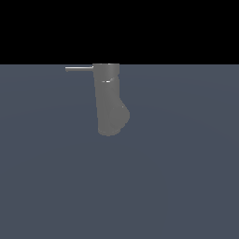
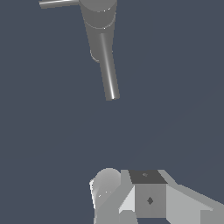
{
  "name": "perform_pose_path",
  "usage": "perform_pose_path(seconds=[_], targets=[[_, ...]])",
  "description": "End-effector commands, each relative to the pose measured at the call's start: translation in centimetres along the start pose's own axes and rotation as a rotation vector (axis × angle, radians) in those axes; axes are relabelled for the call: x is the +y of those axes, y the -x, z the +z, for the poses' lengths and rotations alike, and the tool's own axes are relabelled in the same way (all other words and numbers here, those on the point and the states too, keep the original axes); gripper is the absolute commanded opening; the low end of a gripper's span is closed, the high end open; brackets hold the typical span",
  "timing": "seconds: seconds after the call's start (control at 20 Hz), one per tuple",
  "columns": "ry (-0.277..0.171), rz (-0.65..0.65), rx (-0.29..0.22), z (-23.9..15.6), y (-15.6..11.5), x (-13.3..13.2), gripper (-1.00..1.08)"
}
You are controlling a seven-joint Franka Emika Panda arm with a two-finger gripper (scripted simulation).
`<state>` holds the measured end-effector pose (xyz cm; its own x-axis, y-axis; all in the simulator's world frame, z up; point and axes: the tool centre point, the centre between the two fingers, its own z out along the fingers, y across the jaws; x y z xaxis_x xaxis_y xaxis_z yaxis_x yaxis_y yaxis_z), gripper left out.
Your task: Turn on the faucet by rotating a designated handle.
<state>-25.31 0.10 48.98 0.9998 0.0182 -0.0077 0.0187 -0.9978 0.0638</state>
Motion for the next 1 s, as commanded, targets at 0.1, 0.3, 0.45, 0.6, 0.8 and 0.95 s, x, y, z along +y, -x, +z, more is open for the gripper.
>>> perform_pose_path(seconds=[0.1,0.3,0.45,0.6,0.8,0.95], targets=[[-0.001,0.001,0.002,-0.1,-0.1,0.1,-1.0],[-0.006,0.009,0.013,-0.4,-0.7,1.0,-1.0],[-0.006,0.008,0.018,-0.6,-0.8,1.5,-1.0],[-0.006,0.008,0.018,-0.6,-0.7,1.5,-1.0],[-0.011,0.019,0.017,-0.6,-1.1,1.3,-1.0],[-0.02,0.039,0.017,-0.6,-1.7,1.2,-1.0]])
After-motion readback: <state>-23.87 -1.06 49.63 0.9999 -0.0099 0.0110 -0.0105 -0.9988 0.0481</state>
